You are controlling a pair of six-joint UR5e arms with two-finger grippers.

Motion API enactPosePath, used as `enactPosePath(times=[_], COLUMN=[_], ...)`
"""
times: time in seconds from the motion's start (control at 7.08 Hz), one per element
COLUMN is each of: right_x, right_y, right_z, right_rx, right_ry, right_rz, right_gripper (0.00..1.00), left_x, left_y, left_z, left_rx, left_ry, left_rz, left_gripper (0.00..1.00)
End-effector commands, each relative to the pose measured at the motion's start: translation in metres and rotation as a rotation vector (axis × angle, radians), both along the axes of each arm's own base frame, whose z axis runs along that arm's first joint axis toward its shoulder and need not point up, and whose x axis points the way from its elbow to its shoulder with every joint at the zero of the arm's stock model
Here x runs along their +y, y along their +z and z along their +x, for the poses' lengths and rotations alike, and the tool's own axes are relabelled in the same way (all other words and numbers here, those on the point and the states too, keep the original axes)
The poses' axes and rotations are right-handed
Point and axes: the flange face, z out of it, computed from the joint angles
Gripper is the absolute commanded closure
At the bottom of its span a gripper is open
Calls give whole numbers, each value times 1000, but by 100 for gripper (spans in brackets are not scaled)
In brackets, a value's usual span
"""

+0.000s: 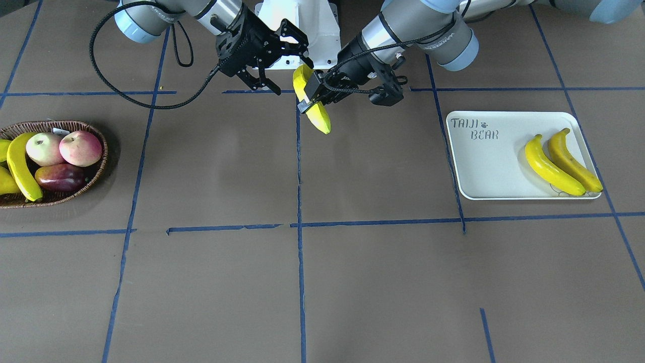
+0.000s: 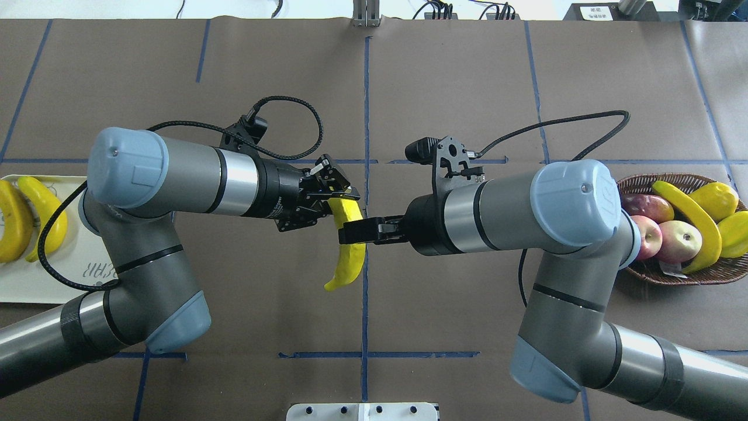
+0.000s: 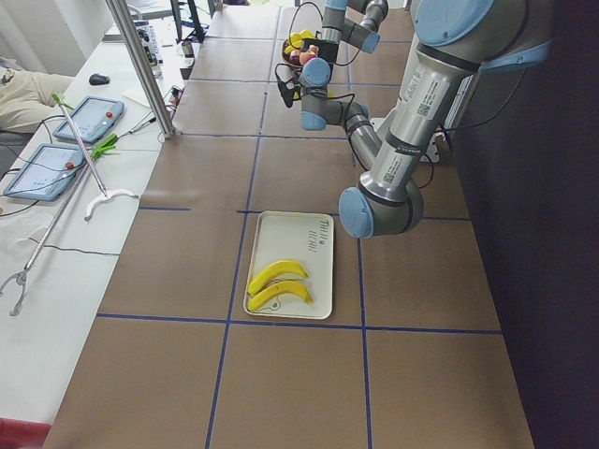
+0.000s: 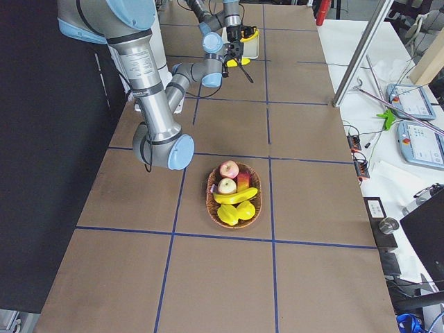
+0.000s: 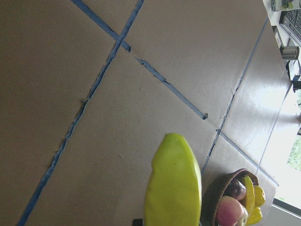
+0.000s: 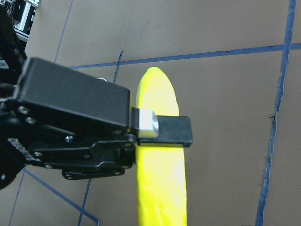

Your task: Transfer all bananas from basket to plate

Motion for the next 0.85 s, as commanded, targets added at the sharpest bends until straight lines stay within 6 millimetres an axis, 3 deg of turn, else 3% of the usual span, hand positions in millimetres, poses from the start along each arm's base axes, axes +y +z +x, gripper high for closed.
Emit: enactPosePath(times=[0.0, 0.14, 0.28, 0.42, 0.71], right_x=[-32, -50, -62, -70, -95], right_y=[31, 54, 62, 74, 118], right_z=[30, 27, 31, 36, 77], right_rx=[51, 151, 245, 301, 396], right_ry=[-9, -29, -39, -46, -74], right_rz=[-37, -67, -27, -5, 20], right_gripper=[0, 0, 0, 0, 0], left_x=[-8, -17, -26, -29, -32], left_y=[23, 46, 73, 102, 166], left_z=[-16, -32, -54, -88, -154], left_rx=[-45, -82, -125, -158, -246], left_ry=[-17, -51, -85, -127, -205], left_rz=[60, 45, 14, -16, -86], left_gripper=[100, 100, 100, 100, 100])
